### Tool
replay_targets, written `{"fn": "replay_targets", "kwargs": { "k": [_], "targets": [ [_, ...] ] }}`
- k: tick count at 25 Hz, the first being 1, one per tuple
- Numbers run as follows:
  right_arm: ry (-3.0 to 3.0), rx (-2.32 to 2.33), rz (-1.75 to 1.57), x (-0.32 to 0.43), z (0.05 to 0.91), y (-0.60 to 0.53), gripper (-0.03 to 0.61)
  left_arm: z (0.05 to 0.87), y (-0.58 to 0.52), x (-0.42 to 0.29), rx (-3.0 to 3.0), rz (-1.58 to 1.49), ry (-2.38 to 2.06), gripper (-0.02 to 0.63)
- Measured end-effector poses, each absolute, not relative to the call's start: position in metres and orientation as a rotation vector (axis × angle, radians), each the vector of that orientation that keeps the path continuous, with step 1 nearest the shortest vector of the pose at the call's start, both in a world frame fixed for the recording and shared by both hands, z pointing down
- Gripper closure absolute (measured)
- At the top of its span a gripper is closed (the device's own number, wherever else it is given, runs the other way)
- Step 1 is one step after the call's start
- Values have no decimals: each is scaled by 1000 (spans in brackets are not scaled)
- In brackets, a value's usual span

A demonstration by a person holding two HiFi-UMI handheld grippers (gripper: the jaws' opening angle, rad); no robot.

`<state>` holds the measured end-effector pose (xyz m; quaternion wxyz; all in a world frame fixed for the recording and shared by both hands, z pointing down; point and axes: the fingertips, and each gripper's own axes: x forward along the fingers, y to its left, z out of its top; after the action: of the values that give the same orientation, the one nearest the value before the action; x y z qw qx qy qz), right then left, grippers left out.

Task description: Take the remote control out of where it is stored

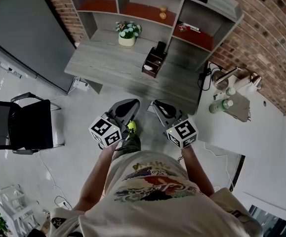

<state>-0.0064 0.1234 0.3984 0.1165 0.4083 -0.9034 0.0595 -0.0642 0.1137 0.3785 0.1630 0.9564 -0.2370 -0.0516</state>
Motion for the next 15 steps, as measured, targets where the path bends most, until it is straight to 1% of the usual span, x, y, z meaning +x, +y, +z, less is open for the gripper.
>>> {"fn": "replay_targets", "kwargs": {
  "k": [12, 13, 15],
  "targets": [
    [-2548, 1267, 186, -26, 406, 22, 566, 382, 13, -67, 2753, -86, -490, 607],
    [-2541, 1269, 186, -27, 408, 14, 564, 384, 6, -67, 2753, -77, -475, 607],
    [-2524, 1276, 176, -28, 410, -3, 539, 388, -8, -64, 2750, -65, -439, 607]
  ]
}}
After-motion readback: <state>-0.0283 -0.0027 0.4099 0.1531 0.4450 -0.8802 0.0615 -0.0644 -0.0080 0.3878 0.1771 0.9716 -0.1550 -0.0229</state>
